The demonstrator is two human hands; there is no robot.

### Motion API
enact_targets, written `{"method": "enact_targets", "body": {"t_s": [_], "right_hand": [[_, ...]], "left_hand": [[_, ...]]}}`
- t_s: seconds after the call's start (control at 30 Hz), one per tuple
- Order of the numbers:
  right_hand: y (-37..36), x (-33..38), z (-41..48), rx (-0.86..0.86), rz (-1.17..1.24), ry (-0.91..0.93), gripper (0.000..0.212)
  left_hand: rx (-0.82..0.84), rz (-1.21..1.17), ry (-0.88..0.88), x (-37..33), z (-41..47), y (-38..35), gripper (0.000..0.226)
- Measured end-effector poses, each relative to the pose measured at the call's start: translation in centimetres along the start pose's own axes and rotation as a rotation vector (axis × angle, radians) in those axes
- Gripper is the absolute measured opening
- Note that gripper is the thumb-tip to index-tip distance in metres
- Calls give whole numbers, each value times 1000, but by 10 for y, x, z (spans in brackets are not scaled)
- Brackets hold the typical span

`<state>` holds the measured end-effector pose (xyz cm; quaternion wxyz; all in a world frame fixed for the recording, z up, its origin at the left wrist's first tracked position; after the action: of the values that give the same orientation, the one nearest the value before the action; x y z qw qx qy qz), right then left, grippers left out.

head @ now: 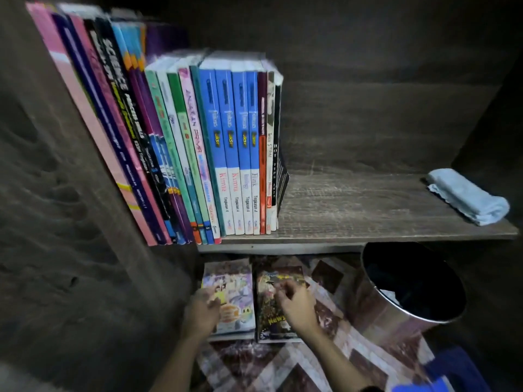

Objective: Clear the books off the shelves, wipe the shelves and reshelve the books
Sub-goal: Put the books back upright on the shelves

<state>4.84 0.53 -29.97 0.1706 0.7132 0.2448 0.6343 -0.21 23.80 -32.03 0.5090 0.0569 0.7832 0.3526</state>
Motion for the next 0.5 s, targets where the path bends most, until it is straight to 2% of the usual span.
{"method": "enact_targets", "body": {"t_s": [0.03, 0.07, 0.17, 0.23, 0.33, 0.4, 0.5], "right_hand": [[-10, -9, 4, 33, -28, -30, 10], [-21, -19, 7, 62, -45, -68, 24], [-60, -41, 13, 212, -1, -193, 68], [-86, -56, 18, 295, 44, -287, 81], [-114, -73, 26, 341, 92, -373, 84], [-128, -80, 28, 353, 90, -402, 90], [-144, -81, 36, 384, 77, -392, 67]], "left_hand": [[26, -4, 50, 11, 4, -5, 14], [54, 1, 94, 22, 6, -10, 10], [158, 81, 179, 52, 14, -28, 33], [182, 30, 233, 68, 21, -35, 44], [151, -129, 331, 85, 29, -44, 48], [133, -141, 379, 96, 34, -52, 60], [60, -189, 440, 107, 41, -60, 55]]}}
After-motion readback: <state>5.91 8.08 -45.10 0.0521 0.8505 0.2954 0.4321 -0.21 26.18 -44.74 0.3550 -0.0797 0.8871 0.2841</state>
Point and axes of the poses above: each hand's wrist, its own z-axis towards the middle knuckle, its own y-axis out of the back of the hand, x = y × z, the point moved 8 cm from there along z, towards the middle knuckle
